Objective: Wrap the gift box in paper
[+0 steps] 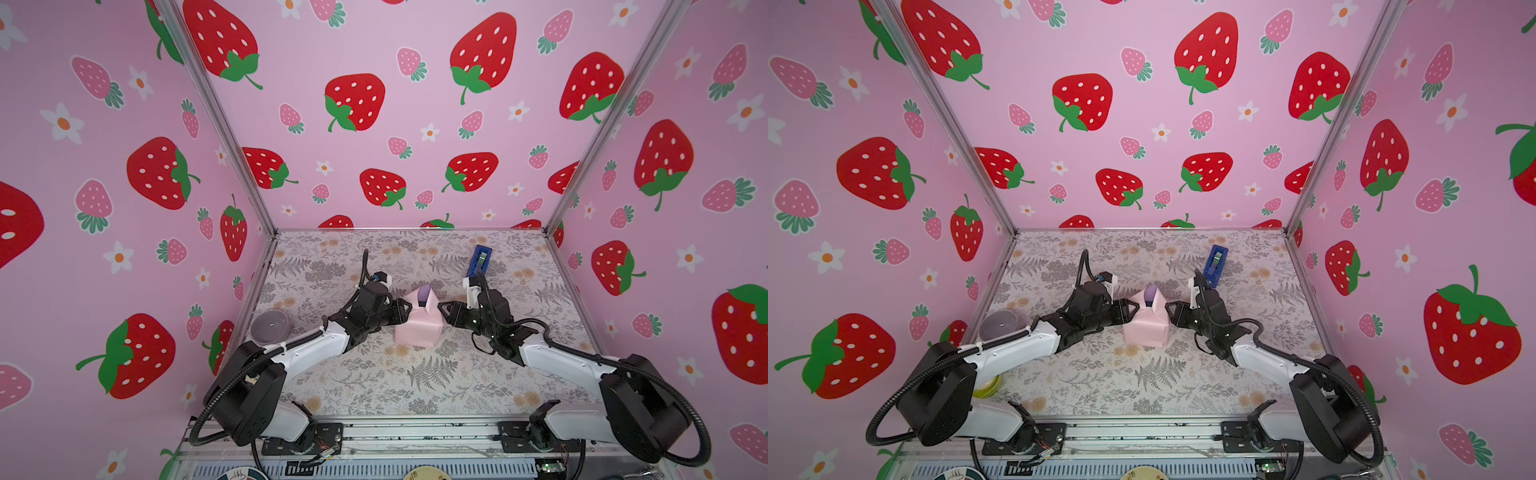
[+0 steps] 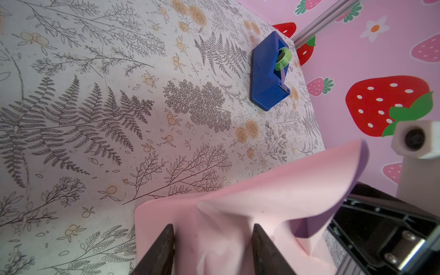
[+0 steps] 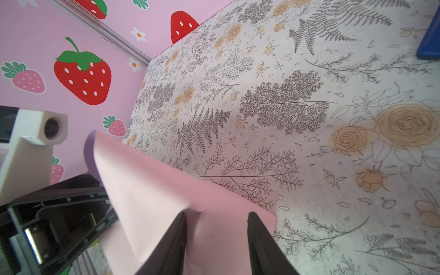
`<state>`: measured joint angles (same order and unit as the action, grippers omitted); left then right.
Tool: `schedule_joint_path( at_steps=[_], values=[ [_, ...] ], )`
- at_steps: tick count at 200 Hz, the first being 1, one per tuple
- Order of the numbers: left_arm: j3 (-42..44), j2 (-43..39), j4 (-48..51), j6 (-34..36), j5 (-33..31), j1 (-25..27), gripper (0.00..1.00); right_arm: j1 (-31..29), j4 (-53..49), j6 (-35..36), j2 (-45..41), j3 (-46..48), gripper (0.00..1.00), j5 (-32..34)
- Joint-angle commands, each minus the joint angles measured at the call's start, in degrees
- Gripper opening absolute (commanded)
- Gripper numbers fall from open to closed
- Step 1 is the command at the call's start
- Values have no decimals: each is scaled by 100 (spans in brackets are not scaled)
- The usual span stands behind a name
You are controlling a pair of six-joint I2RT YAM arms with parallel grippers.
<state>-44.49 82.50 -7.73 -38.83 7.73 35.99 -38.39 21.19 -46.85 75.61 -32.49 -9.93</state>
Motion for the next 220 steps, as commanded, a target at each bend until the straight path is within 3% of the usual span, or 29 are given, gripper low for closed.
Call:
schedule_joint_path(
  at_steps=[1,129,156,174,220],
  values=[
    [177,256,851,42,-25,-3,53,-67,-124,-35,230,-52,45,7],
    [-105,266,1689,312,107,3,53,-291,-271,169,735,-269,48,-214],
    [-254,333,1789,380,121,4,53,-326,-413,275,814,-320,51,-283],
    [-376,378,1863,418,123,4,53,-343,-538,313,832,-331,59,-263],
    [-525,338,1690,420,176,-48,54,-350,-685,386,797,-321,59,-203]
  ],
)
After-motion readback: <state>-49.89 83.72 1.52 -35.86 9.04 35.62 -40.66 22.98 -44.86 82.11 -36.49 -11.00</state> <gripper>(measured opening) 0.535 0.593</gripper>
